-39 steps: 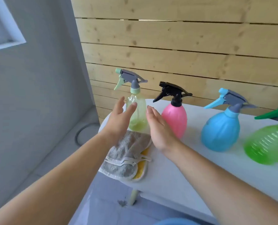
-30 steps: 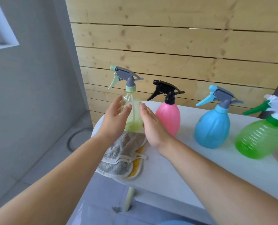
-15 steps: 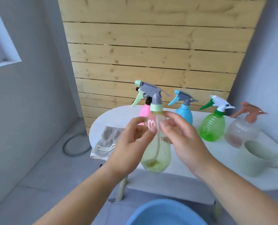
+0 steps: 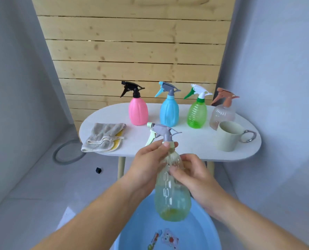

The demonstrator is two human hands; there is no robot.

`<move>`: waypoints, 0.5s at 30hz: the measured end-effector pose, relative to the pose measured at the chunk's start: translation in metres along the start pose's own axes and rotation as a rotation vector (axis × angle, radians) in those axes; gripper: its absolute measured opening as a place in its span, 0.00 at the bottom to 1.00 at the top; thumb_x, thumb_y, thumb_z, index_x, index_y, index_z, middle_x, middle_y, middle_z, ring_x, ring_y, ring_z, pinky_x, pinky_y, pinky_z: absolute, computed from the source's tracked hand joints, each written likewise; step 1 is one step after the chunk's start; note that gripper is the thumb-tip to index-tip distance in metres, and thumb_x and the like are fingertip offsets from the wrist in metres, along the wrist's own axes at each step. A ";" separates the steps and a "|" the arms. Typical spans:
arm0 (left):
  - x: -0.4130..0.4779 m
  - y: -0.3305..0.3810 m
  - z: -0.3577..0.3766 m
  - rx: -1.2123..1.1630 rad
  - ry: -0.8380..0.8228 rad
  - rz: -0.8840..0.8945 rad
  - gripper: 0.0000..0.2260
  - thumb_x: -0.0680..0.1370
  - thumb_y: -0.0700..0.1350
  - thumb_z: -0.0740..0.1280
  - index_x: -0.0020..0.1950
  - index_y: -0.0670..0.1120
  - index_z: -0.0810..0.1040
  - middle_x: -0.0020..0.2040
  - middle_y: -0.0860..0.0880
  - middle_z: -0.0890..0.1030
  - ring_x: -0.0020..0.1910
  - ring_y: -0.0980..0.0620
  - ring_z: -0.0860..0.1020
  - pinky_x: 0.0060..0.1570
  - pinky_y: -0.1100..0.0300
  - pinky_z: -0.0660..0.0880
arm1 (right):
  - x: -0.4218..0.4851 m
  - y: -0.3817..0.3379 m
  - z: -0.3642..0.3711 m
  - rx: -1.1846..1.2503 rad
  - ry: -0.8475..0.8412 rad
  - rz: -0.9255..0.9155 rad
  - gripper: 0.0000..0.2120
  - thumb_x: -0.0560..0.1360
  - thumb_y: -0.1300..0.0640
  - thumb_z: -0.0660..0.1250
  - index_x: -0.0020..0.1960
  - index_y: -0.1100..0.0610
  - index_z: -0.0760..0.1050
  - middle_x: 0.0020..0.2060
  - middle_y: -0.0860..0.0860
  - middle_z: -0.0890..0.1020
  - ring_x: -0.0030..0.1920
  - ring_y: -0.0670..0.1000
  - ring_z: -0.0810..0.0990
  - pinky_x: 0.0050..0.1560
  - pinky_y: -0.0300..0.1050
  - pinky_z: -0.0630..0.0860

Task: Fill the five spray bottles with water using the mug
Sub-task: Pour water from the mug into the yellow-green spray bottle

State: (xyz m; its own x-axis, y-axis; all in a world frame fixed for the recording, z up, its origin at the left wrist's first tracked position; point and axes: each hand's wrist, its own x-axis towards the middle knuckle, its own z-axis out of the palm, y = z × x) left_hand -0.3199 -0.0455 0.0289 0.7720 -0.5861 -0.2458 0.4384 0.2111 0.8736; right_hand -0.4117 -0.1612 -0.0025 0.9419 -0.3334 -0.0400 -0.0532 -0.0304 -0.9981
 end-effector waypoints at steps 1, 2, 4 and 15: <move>0.001 -0.002 0.000 -0.020 0.003 -0.009 0.10 0.83 0.42 0.66 0.55 0.37 0.84 0.45 0.39 0.82 0.38 0.45 0.82 0.40 0.55 0.83 | 0.000 0.003 -0.001 0.044 0.005 0.018 0.25 0.66 0.43 0.75 0.58 0.52 0.74 0.55 0.54 0.83 0.55 0.54 0.84 0.62 0.62 0.76; 0.002 -0.004 0.001 -0.045 0.013 -0.018 0.09 0.83 0.41 0.66 0.53 0.37 0.84 0.43 0.41 0.81 0.36 0.46 0.82 0.37 0.56 0.82 | 0.000 0.006 -0.001 0.070 -0.010 0.030 0.23 0.67 0.45 0.74 0.58 0.53 0.75 0.55 0.55 0.84 0.56 0.57 0.83 0.63 0.63 0.76; 0.002 -0.006 0.004 -0.082 0.021 -0.028 0.08 0.82 0.41 0.67 0.53 0.38 0.83 0.40 0.42 0.81 0.33 0.47 0.81 0.33 0.59 0.81 | 0.002 0.007 -0.004 0.071 -0.075 0.049 0.17 0.71 0.48 0.72 0.58 0.52 0.78 0.55 0.56 0.84 0.58 0.60 0.82 0.64 0.63 0.74; 0.019 -0.009 0.010 -0.047 -0.045 -0.059 0.07 0.81 0.44 0.68 0.51 0.40 0.82 0.43 0.42 0.83 0.37 0.46 0.82 0.49 0.49 0.81 | 0.008 0.011 -0.013 -0.008 0.017 0.014 0.16 0.70 0.46 0.74 0.56 0.47 0.77 0.52 0.47 0.85 0.54 0.49 0.84 0.64 0.60 0.75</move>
State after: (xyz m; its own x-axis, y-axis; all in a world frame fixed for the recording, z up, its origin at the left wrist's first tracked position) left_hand -0.3139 -0.0658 0.0210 0.7234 -0.6328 -0.2762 0.5044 0.2111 0.8373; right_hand -0.4093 -0.1768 -0.0132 0.9354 -0.3497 -0.0529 -0.0687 -0.0328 -0.9971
